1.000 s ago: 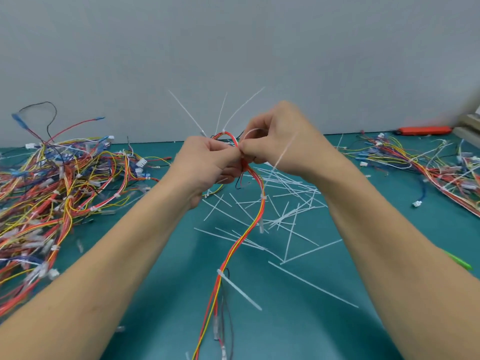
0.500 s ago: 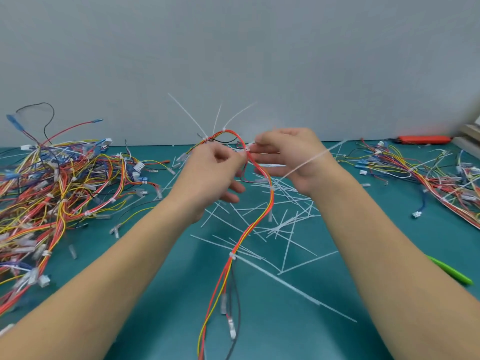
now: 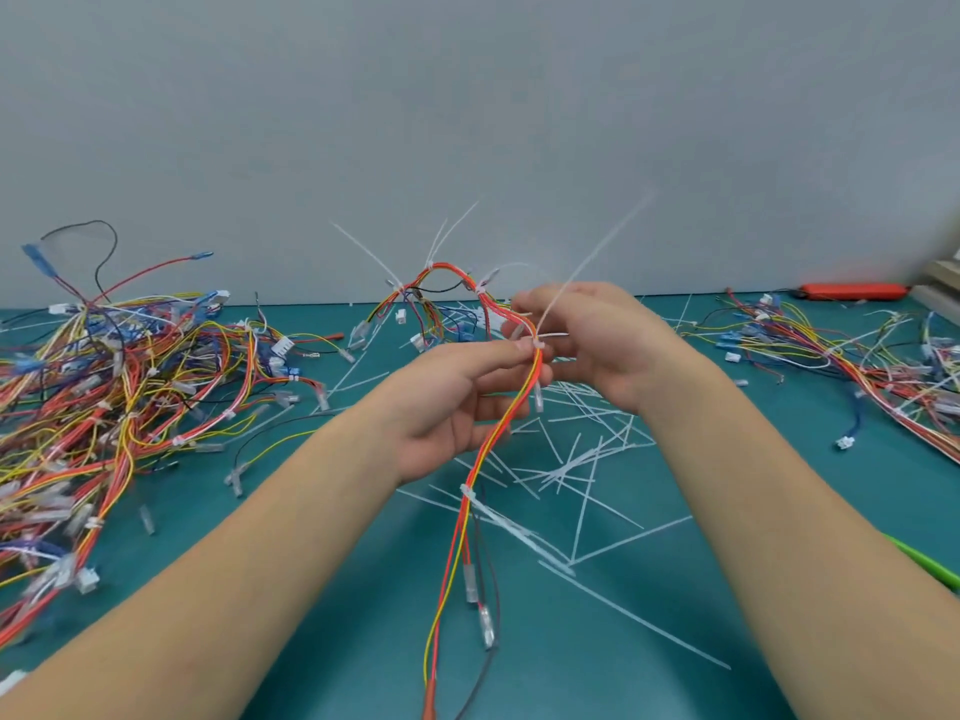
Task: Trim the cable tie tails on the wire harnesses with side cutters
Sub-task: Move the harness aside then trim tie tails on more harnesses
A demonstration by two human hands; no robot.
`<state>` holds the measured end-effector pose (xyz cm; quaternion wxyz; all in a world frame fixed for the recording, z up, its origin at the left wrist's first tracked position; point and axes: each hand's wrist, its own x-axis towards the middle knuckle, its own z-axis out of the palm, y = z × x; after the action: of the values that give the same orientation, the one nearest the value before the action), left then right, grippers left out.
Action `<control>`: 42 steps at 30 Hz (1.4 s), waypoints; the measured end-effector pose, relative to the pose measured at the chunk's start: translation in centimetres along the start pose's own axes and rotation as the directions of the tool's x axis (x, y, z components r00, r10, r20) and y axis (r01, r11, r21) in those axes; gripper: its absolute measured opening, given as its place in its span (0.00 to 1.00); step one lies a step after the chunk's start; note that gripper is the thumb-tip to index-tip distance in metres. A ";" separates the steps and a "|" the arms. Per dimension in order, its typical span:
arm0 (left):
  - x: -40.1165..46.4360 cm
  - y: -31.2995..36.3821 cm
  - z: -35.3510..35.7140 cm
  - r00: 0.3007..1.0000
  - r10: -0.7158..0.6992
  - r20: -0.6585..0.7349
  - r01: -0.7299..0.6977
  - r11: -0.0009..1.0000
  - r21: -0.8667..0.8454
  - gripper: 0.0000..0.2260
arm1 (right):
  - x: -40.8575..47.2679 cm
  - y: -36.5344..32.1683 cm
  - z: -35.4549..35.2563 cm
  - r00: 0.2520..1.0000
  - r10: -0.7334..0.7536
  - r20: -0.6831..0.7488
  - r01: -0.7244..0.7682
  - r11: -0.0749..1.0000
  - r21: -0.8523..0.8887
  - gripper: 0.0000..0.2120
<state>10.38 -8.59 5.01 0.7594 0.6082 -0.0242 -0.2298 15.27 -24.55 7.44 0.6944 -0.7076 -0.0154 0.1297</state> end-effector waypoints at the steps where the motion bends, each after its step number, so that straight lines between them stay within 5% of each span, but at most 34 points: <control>1: 0.0 0.0 -0.1 0.999 -0.013 0.037 0.015 0.998 -0.065 0.15 | -0.1 -0.1 -0.4 1.000 -0.009 -0.013 0.008 0.996 -0.085 0.06; 5: 0.3 0.3 -0.7 0.995 0.022 0.101 0.003 0.969 -0.248 0.12 | -0.3 -1.0 -2.2 0.957 -0.159 -0.242 -0.007 0.823 -0.568 0.21; 8: 0.5 0.5 -0.9 0.996 0.070 0.057 -0.050 0.953 -0.300 0.11 | -1.2 -2.4 -3.1 0.913 -0.287 -0.290 0.006 0.719 -0.695 0.28; 11: 0.5 0.6 -0.7 0.990 0.134 -0.038 -0.139 0.961 -0.239 0.08 | -2.5 -3.8 -3.2 0.970 -0.234 -0.059 0.156 0.794 -0.588 0.10; 14: 0.6 0.3 -0.4 0.963 0.202 -0.176 -0.204 0.979 0.008 0.11 | -3.1 -4.0 -1.8 0.969 -0.182 0.166 0.236 0.878 -0.415 0.05; 26: 0.4 0.4 -0.6 0.925 0.245 -0.289 -0.218 0.968 0.126 0.08 | -2.1 -2.1 -0.4 0.984 -0.168 0.065 0.181 0.930 -0.320 0.13; 42: 0.0 1.3 -0.7 0.914 0.283 -0.291 -0.221 0.948 0.227 0.08 | -1.7 -2.1 0.2 0.979 -0.205 0.022 0.203 0.943 -0.264 0.08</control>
<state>11.02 -7.77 6.00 0.7151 0.6986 -0.0010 -0.0247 13.91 -24.59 9.79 0.6034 -0.7890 -0.1038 0.0518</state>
